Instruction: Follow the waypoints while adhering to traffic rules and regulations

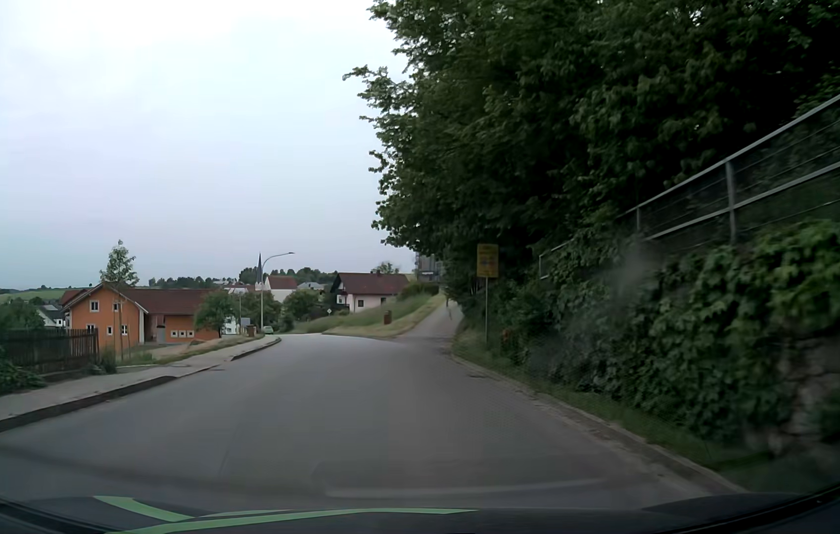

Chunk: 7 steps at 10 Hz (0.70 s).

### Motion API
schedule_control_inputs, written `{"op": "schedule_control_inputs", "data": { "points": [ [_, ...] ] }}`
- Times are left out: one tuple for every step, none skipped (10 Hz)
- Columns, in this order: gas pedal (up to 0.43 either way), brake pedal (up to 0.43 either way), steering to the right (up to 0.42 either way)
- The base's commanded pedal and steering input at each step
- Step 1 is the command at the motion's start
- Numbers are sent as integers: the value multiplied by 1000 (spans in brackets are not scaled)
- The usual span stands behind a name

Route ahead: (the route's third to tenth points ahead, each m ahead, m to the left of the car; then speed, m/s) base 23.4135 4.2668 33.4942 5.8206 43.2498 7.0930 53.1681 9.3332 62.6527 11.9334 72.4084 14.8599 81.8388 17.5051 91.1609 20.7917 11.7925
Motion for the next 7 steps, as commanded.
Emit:
{"op": "schedule_control_inputs", "data": {
  "points": [
    [47,0,-25],
    [47,0,-25],
    [47,0,-25],
    [47,0,-25],
    [47,0,-24],
    [47,0,-24],
    [39,0,-24]
  ]
}}
